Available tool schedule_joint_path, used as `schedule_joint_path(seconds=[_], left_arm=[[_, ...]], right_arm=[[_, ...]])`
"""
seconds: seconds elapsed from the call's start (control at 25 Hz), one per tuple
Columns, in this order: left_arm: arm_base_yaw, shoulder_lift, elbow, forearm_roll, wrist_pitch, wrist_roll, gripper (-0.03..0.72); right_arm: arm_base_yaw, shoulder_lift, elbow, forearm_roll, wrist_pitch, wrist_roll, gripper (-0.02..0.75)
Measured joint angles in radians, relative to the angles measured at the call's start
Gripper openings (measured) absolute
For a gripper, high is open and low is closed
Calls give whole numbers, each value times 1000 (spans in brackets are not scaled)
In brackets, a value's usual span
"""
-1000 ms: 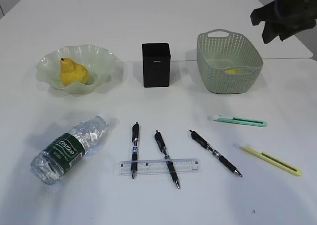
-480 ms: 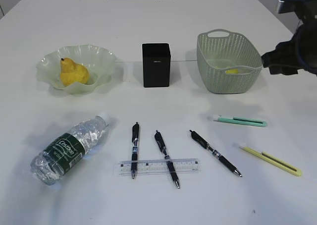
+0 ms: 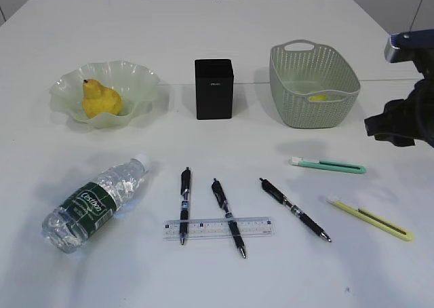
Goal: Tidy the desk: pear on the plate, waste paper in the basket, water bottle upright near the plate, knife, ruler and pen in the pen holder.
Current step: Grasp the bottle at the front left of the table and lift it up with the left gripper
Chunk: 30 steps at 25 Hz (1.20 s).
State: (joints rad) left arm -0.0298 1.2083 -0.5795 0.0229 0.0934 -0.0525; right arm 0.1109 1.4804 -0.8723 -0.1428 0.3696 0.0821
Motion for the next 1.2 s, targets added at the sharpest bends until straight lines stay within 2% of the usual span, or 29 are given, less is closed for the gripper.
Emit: schedule_joint_path(seconds=[0.36,0.72,0.8,1.04,1.2], left_arm=[[0,-15,-4,0,73,0,276],[-2,-16,-74,0,133,0,276],[-21,-16,-91,0,155,0,276],[-139,-16,-109,0,179,0,276],[-155,-16,-109,-3,179,0,276]], right_arm=[[0,-23,40,2,19,19,281],[0,-23,40,4,23,23,254],[0,-23,40,4,23,22,251],[0,-23,40,4,23,22,250],[0,-23,40,4,23,22,250]])
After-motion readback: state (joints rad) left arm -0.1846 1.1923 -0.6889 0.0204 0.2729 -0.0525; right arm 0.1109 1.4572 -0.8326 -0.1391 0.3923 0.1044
